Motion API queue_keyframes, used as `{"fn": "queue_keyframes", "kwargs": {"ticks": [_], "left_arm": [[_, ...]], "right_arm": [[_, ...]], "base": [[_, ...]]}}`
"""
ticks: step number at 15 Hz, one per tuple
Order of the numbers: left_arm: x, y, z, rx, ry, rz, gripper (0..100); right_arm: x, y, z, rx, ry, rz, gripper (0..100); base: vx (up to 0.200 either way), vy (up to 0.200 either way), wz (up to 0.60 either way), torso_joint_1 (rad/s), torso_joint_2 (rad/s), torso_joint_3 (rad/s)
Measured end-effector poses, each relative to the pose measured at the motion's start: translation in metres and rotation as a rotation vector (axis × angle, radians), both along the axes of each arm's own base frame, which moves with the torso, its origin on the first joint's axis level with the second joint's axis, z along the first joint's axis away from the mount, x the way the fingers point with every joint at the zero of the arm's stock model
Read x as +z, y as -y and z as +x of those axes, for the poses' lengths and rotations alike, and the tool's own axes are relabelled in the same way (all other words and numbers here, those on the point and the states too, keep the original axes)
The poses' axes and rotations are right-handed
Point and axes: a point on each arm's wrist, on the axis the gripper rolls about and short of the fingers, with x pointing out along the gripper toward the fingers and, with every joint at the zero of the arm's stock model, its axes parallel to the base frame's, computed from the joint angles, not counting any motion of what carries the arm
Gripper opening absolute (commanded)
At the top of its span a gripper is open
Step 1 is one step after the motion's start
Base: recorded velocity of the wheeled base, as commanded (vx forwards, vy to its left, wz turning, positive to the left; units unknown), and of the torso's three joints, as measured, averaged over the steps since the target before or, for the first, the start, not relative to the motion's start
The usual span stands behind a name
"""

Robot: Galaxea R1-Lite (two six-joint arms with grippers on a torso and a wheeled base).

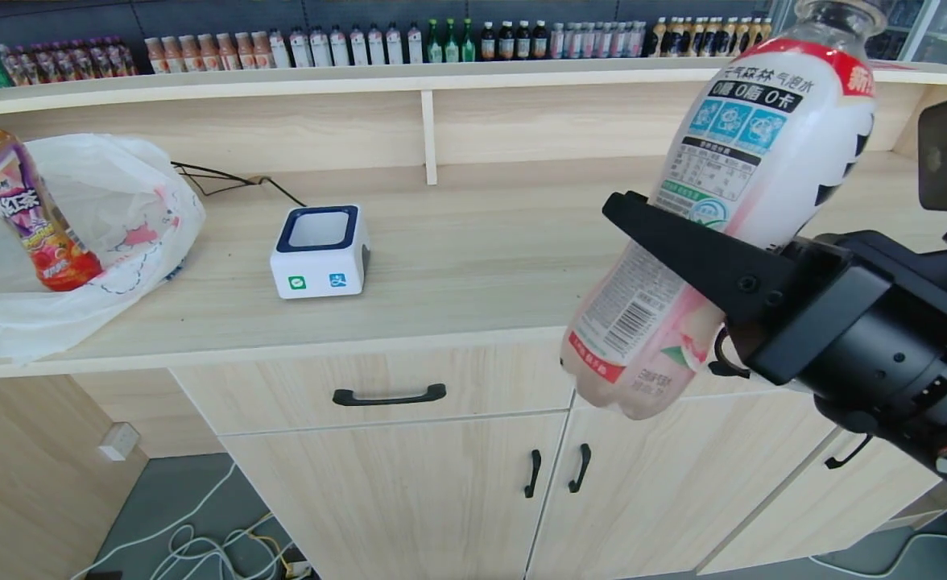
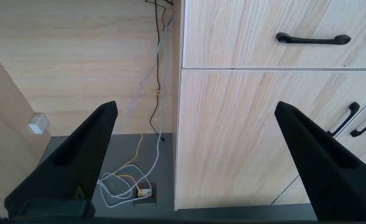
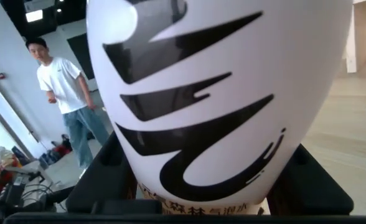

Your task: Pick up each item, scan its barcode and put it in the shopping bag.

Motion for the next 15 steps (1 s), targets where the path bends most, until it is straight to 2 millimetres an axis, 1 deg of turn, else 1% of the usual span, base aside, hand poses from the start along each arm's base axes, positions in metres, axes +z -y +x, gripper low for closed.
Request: {"fn": "queue_keyframes", "kwargs": {"ticks": [3, 6, 8, 11, 15], "left_arm": [[0.000, 0.000, 0.000, 0.000, 0.000, 0.000, 100], [0.000, 0.000, 0.000, 0.000, 0.000, 0.000, 100], [0.000, 0.000, 0.000, 0.000, 0.000, 0.000, 100], [0.000, 0.000, 0.000, 0.000, 0.000, 0.000, 100], [0.000, 0.000, 0.000, 0.000, 0.000, 0.000, 100]], "right_arm": [[0.000, 0.001, -0.003, 0.085, -0.018, 0.046, 0], [-0.010, 0.001, -0.006, 0.192, -0.024, 0.038, 0], [-0.015, -0.003, -0.006, 0.228, -0.028, 0.023, 0], [-0.017, -0.012, -0.007, 0.284, -0.052, 0.034, 0], [-0.019, -0.016, -0.008, 0.308, -0.075, 0.040, 0]], "base": [[0.000, 0.000, 0.00, 0.000, 0.00, 0.000], [0.000, 0.000, 0.00, 0.000, 0.00, 0.000], [0.000, 0.000, 0.00, 0.000, 0.00, 0.000], [0.000, 0.000, 0.00, 0.000, 0.00, 0.000], [0.000, 0.000, 0.00, 0.000, 0.00, 0.000]]}}
